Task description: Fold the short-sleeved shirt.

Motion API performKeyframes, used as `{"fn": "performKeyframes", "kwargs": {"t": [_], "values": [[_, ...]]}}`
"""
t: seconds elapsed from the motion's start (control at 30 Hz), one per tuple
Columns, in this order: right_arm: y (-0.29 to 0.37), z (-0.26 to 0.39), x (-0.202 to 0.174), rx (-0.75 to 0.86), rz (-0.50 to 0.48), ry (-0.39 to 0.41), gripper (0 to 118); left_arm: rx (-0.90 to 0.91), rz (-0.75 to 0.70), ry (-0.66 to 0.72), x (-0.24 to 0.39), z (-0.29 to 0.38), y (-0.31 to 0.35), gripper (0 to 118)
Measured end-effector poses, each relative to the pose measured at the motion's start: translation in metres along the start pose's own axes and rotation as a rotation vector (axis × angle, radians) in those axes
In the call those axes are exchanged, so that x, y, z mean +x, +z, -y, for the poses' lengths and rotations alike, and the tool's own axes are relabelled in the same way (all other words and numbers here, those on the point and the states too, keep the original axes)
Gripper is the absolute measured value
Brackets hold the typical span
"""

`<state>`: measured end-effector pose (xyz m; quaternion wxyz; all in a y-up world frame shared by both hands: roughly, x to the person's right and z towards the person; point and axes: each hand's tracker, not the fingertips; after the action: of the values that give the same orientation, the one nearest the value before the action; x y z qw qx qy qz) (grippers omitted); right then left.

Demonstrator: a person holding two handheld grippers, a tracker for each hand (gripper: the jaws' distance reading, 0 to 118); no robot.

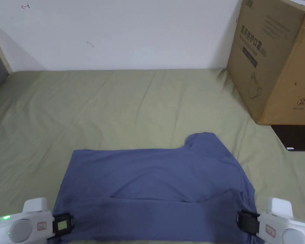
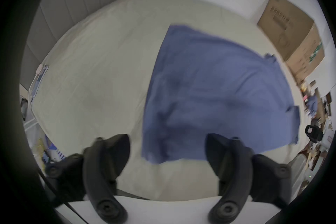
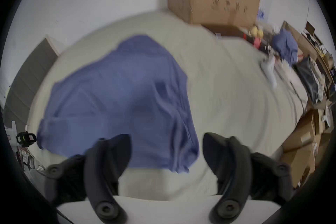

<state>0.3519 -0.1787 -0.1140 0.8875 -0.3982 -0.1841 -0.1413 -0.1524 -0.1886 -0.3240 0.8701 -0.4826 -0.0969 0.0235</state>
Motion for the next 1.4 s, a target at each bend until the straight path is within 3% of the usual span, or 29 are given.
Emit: {"fn": "performKeyframes", "kwargs": {"t": [0.2,0.37,0.43,0.5,0.53,0.57,0.6,0.63,0.9,1.23,1.4], "values": [[0.075,-0.067,-0.037,0.347,-0.045,0.091,89,0.375,0.057,-0.046,0.047,-0.045,0.084,97],[0.116,-0.092,-0.068,0.578,-0.006,0.159,88,0.660,0.070,-0.094,0.080,-0.061,0.133,96],[0.123,-0.094,-0.077,0.652,0.025,0.179,85,0.750,0.059,-0.126,0.091,-0.061,0.141,90],[0.126,-0.094,-0.085,0.690,0.055,0.190,69,0.796,0.040,-0.138,0.100,-0.061,0.146,70],[0.127,-0.093,-0.088,0.701,0.060,0.191,53,0.809,0.046,-0.134,0.103,-0.060,0.145,54],[0.126,-0.091,-0.090,0.711,0.063,0.190,22,0.825,0.061,-0.127,0.105,-0.059,0.146,26],[0.125,-0.091,-0.092,0.715,0.063,0.193,0,0.824,0.070,-0.120,0.107,-0.058,0.144,9],[0.124,-0.091,-0.093,0.720,0.072,0.195,0,0.820,0.072,-0.116,0.108,-0.058,0.143,0],[0.108,-0.099,-0.094,0.704,0.046,0.205,0,0.748,0.092,-0.140,0.108,-0.075,0.115,0],[0.061,-0.134,-0.103,0.652,0.042,0.215,0,0.363,0.161,-0.034,0.074,-0.187,0.007,0],[0.027,-0.149,-0.107,0.605,0.044,0.235,0,0.180,0.105,-0.029,0.058,-0.234,-0.072,0]]}}
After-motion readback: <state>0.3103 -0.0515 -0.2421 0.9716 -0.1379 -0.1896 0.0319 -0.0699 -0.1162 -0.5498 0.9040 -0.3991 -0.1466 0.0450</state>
